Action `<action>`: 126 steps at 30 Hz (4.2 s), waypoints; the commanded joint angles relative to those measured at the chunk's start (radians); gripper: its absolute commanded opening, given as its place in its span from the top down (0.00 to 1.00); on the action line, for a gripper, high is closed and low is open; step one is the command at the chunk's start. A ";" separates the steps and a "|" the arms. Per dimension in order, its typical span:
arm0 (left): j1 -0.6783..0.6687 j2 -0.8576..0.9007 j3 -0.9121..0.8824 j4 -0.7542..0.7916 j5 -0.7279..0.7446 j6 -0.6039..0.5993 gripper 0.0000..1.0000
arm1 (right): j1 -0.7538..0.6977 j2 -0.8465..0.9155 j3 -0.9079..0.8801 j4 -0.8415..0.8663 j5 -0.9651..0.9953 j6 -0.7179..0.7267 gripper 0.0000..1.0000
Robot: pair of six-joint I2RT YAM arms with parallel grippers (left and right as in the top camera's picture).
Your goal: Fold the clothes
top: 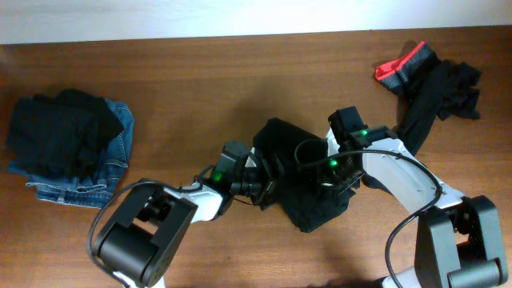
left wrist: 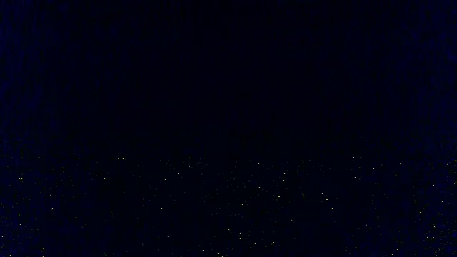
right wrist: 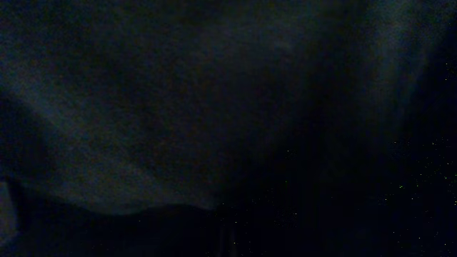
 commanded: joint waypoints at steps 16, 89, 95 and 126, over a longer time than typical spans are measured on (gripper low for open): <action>-0.031 0.108 0.140 0.201 0.126 0.214 0.99 | 0.005 -0.022 0.006 0.033 0.111 -0.026 0.96; 1.470 -0.184 0.333 -0.494 0.375 0.850 0.99 | 0.005 -0.190 0.206 -0.281 0.344 0.055 0.96; 1.470 -0.352 0.357 -0.361 0.352 0.629 0.99 | 0.005 -0.190 0.206 -0.279 0.344 0.058 0.96; 1.398 -0.139 0.358 -0.720 0.091 0.853 0.67 | 0.006 -0.190 0.206 -0.294 0.343 0.058 0.96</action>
